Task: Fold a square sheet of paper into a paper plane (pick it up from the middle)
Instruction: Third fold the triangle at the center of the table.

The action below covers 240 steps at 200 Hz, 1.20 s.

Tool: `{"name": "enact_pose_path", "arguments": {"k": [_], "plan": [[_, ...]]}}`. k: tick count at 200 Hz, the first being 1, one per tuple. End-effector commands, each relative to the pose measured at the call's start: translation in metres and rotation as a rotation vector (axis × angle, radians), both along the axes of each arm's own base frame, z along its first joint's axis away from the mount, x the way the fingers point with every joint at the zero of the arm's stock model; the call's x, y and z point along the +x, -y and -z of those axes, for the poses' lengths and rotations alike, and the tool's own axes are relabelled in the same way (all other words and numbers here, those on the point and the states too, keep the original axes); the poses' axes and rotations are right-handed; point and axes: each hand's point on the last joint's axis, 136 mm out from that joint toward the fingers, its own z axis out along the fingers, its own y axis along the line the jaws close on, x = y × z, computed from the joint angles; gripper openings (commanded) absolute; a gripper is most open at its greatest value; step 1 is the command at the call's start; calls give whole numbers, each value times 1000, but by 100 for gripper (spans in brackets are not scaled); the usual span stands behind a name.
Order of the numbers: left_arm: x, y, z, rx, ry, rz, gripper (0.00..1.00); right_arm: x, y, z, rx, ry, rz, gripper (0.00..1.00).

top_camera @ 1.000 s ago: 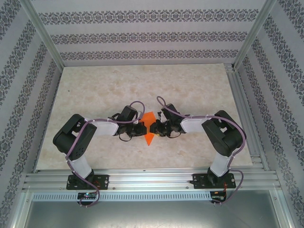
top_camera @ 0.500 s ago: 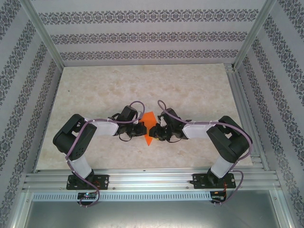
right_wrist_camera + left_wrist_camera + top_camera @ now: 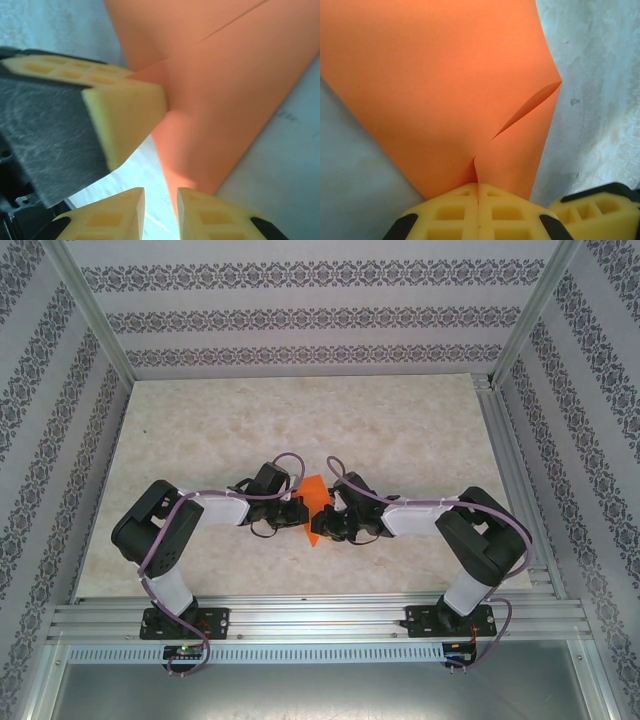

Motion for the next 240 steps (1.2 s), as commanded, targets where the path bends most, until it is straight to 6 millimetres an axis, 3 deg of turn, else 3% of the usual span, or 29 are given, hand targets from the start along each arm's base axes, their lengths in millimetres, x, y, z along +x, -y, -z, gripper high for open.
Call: {"name": "enact_pose_path", "arguments": {"k": [1, 47, 76, 95, 107, 120, 136, 161, 184, 210, 240], "plan": [[-8, -12, 13, 65, -36, -25, 4, -7, -8, -1, 24, -2, -7, 24], [-8, -12, 12, 67, -35, -24, 4, -20, -9, 25, -2, -58, -1, 24], [-8, -11, 11, 65, -31, -24, 5, -20, -4, 27, -37, -52, 0, 24], [-7, -9, 7, 54, -29, -20, 7, -18, -8, 13, -1, -25, -9, 26], [-5, -9, 1, 51, -22, -21, 15, -13, -7, -5, 18, 23, -2, 31], [-2, -9, -11, 55, 0, -24, 28, -2, 6, -21, -4, 85, 34, 31], [4, -14, -32, 75, 47, -47, 46, 13, 31, -31, -56, 144, 96, 34], [11, -30, -67, 105, 137, -113, 63, 31, 60, -40, -104, 189, 129, 31], [10, -39, -81, 90, 155, -165, 73, 36, 52, -44, -104, 200, 81, 28], [5, -32, -70, -1, 76, -188, 74, 46, 29, -44, -31, 190, 56, 22], [2, -18, -54, -103, 0, -191, 74, 54, 15, -36, -44, 181, 25, 20]]}}
